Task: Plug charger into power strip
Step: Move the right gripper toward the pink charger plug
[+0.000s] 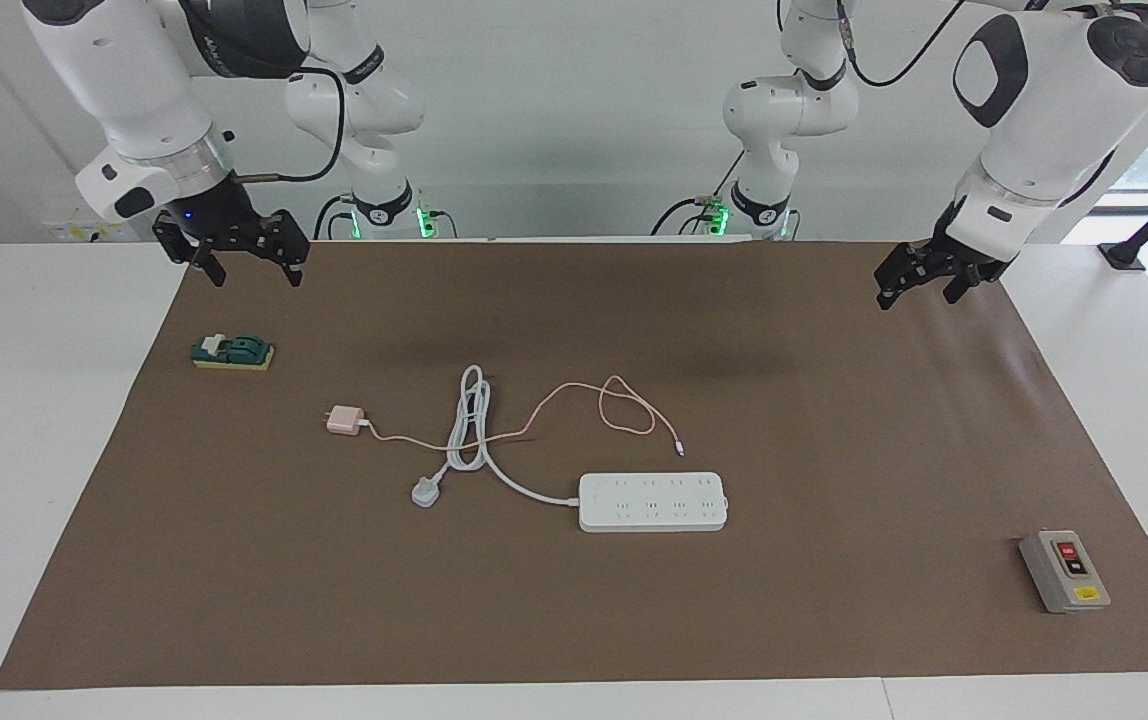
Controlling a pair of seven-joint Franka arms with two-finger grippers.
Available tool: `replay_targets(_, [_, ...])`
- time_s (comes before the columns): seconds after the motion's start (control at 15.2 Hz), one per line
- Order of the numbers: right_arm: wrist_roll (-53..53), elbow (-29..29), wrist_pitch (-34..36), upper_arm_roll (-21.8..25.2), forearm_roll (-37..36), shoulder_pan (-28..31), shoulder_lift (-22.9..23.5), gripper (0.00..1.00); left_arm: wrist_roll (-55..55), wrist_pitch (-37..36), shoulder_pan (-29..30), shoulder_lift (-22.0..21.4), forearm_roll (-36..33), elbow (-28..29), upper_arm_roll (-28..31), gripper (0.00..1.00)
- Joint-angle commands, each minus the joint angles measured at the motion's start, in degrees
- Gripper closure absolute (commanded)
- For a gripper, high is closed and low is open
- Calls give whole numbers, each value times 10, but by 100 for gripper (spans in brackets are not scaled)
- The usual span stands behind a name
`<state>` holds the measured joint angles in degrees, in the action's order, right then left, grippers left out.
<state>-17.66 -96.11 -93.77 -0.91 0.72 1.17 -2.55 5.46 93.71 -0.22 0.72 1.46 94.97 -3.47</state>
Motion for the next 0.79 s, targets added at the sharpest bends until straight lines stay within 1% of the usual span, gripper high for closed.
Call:
replay_targets(0.0, [-118, -11, -12, -3, -3, 5, -6, 0, -7, 15, 7, -15, 5, 21, -2, 0])
replay_targets(0.13, [-189, -14, -11, -3, -3, 10, -6, 0, -7, 16, 5, -15, 5, 21, -2, 0])
replay_targets(0.33, [-260, -18, -23, -3, -2, 21, -7, 0, -7, 17, 5, -15, 5, 21, -2, 0])
replay_targets(0.46, [-331, -35, -26, -1, -2, 23, -14, 0, -6, 28, 4, -14, 5, 21, -3, 0])
replay_targets(0.72, [-419, -52, -26, 0, 7, 28, -20, 0, -6, 31, 7, -13, 5, 19, -2, 0])
